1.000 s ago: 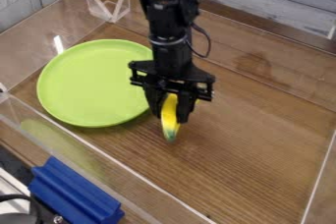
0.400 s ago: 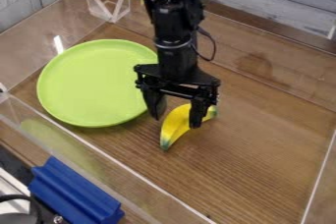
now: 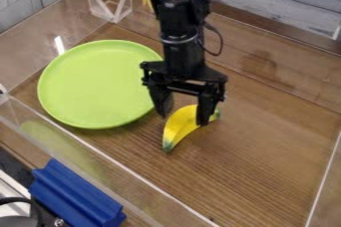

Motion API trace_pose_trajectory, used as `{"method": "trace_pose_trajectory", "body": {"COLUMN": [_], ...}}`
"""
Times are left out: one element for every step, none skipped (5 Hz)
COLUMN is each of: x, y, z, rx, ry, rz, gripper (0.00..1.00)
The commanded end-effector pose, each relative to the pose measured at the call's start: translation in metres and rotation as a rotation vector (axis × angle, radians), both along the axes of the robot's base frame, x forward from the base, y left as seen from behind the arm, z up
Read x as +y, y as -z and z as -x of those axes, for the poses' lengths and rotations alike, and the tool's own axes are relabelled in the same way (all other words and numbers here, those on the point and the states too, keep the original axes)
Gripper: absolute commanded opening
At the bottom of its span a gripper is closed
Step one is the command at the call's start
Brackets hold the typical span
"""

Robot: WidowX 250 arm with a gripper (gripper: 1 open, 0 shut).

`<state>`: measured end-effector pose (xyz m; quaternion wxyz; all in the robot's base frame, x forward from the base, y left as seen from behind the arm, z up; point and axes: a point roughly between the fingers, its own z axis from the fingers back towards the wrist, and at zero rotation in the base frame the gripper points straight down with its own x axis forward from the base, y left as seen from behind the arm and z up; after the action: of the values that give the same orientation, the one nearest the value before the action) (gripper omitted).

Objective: Remove the banana from inside the green plate and put it on the table

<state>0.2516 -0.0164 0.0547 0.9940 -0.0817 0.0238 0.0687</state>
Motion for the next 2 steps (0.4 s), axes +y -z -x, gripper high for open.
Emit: {"method": "trace_pose_trajectory", "body": {"x": [0.001,0.001], "y": [-0.032,-0.061], "z": [-0.012,-0.017], "rx": [-0.099,-0.159], "ry": [0.002,0.017], "rz": [0.024,0.037], "gripper": [1.0,1.0]}}
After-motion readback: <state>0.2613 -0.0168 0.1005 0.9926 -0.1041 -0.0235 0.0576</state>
